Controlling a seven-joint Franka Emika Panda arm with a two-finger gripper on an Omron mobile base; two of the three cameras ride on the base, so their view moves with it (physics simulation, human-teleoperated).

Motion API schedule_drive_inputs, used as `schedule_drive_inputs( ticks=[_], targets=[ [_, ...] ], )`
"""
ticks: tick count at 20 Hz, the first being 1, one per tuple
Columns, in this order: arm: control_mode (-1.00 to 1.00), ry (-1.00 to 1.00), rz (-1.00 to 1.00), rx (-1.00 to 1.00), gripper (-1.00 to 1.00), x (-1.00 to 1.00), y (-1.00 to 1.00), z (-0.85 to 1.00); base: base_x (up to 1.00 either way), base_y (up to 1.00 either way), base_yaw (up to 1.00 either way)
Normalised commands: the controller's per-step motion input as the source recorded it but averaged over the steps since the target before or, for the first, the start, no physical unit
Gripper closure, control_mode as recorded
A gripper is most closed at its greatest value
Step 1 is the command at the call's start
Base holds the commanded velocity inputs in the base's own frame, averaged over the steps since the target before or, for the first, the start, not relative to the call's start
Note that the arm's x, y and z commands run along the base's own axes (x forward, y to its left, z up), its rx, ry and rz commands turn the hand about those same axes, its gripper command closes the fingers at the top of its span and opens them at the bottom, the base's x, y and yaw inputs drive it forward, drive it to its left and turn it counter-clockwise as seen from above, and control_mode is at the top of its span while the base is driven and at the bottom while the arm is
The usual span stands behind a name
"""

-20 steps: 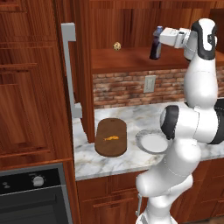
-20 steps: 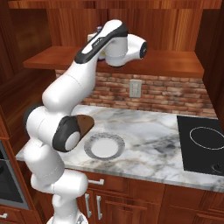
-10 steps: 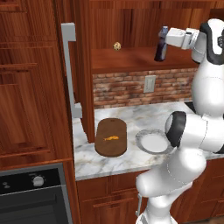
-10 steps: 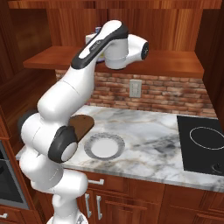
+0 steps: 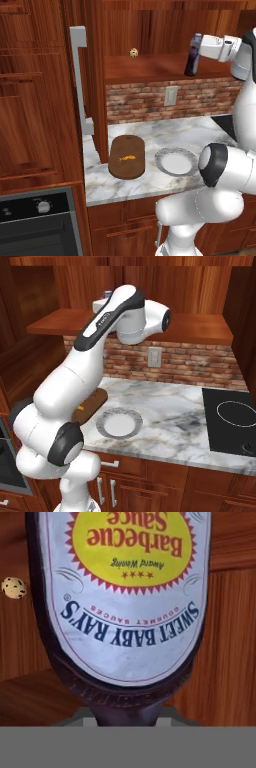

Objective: Pick the shrimp from the plate and place it on the cutting board. Then pick the condiment bottle from the cabinet and place it next to the cutting board.

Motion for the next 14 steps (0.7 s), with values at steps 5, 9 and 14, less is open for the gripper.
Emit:
schedule_drive_inputs(
  ticks=[5,9,14],
  targets=[
    [-1.00,0.00,0.00,0.00,1.00,-0.65,0.00,0.00,0.00,0.00,0.00],
    [-1.00,0.00,0.00,0.00,1.00,-0.64,0.00,0.00,0.00,0.00,0.00],
    [-1.00,0.00,0.00,0.00,1.00,-0.63,0.00,0.00,0.00,0.00,0.00]
  ],
)
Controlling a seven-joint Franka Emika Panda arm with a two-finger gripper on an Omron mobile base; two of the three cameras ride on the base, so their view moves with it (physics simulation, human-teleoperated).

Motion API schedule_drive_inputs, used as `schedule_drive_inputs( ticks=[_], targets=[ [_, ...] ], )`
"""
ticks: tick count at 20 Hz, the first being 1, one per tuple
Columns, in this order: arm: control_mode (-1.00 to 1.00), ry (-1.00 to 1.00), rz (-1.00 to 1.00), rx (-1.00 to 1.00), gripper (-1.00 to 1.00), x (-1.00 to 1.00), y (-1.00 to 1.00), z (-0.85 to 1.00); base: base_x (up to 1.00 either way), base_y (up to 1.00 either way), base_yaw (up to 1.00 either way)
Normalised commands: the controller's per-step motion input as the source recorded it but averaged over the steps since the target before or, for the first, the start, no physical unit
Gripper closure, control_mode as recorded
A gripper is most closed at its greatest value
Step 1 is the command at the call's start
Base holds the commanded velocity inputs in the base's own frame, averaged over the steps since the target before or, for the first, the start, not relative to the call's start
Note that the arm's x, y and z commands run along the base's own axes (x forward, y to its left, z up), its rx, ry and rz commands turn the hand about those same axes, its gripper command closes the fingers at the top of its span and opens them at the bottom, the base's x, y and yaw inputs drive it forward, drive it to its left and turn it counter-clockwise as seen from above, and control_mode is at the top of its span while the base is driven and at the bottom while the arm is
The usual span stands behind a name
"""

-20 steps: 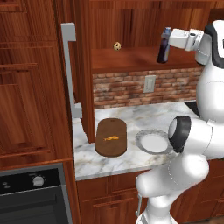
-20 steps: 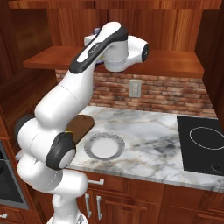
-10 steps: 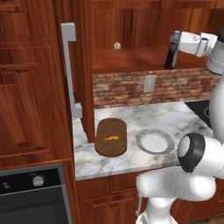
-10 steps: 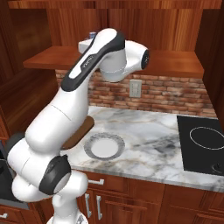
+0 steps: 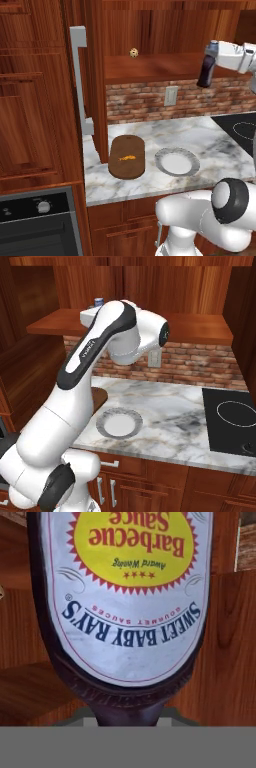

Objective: Pick the shrimp from the plate and place it on the cutting board. Then pick the condiment bottle from the cabinet and place it next to the cutting board.

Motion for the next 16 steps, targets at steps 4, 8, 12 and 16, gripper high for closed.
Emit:
schedule_drive_inputs(
  ticks=[4,8,12,16],
  targets=[
    [-1.00,0.00,0.00,0.00,1.00,-0.58,0.00,-0.05,0.00,0.00,0.00],
    [-1.00,-0.01,0.00,0.00,1.00,-0.56,0.02,-0.15,0.00,0.00,0.00],
    [-1.00,0.00,0.00,0.00,1.00,-0.56,0.07,-0.27,0.00,0.00,0.00],
    [-1.00,0.00,0.00,0.00,1.00,-0.51,0.11,-0.36,0.00,0.00,0.00]
  ],
)
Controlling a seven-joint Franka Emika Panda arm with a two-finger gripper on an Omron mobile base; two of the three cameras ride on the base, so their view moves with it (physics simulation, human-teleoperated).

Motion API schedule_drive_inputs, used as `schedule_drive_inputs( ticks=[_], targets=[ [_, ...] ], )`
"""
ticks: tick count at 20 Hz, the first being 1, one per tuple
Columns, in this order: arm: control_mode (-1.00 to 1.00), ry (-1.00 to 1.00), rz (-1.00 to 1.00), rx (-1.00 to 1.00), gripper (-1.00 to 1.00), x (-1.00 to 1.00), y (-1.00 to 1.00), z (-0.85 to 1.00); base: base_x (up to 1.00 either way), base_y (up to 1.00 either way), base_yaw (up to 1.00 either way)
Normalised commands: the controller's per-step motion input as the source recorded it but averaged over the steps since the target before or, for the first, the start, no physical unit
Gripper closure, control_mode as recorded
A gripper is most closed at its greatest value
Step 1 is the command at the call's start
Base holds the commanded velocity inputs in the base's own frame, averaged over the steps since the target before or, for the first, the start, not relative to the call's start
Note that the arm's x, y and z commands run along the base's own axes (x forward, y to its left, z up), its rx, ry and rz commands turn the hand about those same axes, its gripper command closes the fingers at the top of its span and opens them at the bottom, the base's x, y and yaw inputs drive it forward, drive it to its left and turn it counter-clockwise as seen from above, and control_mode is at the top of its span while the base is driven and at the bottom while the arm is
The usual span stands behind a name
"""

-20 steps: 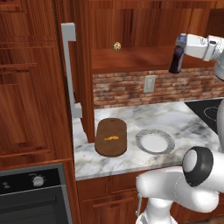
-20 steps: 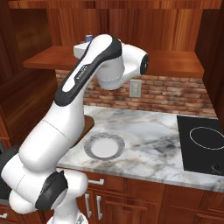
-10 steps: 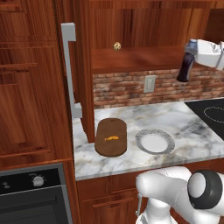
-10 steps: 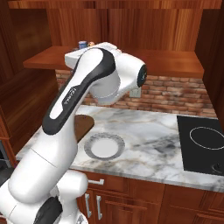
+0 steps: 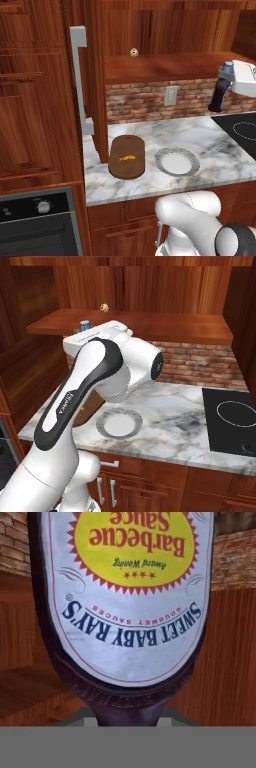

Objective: Pick the shrimp from the plate and place it on the cutting board. Then pick the condiment bottle from the cabinet and place it next to the cutting board.

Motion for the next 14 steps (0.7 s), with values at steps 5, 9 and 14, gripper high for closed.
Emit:
schedule_drive_inputs(
  ticks=[5,9,14],
  targets=[
    [-1.00,0.00,0.00,0.00,1.00,-0.48,0.09,-0.41,0.00,0.00,0.00],
    [-1.00,0.00,0.00,0.00,1.00,-0.41,0.06,-0.47,0.00,0.00,0.00],
    [-1.00,0.00,0.01,0.00,1.00,-0.33,0.00,-0.53,0.00,0.00,0.00]
  ],
)
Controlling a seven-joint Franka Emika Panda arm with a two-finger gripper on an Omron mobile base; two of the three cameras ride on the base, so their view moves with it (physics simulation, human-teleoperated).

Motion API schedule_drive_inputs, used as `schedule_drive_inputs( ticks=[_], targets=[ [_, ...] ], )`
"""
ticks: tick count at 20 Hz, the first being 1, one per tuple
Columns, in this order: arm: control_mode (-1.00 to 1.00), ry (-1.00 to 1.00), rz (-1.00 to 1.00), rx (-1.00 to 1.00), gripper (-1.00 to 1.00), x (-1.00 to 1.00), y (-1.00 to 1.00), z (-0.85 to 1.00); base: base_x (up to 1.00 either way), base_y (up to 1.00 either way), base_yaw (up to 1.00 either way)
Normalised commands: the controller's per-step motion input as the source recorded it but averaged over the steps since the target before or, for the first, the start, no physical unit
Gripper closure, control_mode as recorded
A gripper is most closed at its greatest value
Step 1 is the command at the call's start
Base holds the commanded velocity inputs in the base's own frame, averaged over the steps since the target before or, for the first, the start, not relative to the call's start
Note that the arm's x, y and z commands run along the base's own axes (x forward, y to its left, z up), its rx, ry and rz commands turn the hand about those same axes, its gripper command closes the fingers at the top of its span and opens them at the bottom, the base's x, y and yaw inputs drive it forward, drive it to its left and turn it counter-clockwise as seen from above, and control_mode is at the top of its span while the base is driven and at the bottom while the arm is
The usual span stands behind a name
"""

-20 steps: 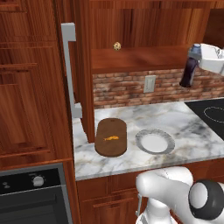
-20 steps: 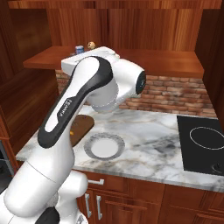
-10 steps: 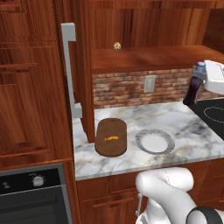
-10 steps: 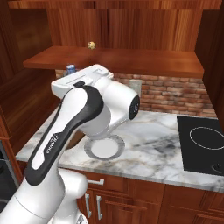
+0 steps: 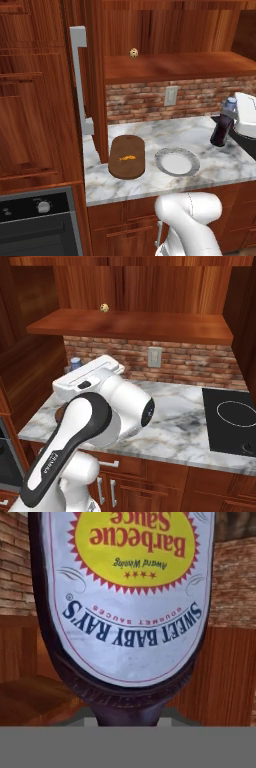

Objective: Pick the shrimp from the plate and place it on the cutting board. Then pick the condiment bottle from the cabinet and place it next to the cutting board.

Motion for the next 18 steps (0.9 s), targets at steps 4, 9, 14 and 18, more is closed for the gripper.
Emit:
schedule_drive_inputs(
  ticks=[4,9,14,18],
  targets=[
    [-1.00,0.00,0.02,0.00,1.00,-0.21,0.00,-0.61,0.00,0.00,0.00],
    [-1.00,0.00,0.02,0.00,1.00,-0.07,0.00,-0.54,0.00,0.00,0.00],
    [-1.00,0.00,0.01,0.00,1.00,-0.01,0.00,-0.43,0.00,0.00,0.00],
    [-1.00,0.00,0.01,0.00,1.00,0.01,0.00,-0.17,0.00,0.00,0.00]
  ],
)
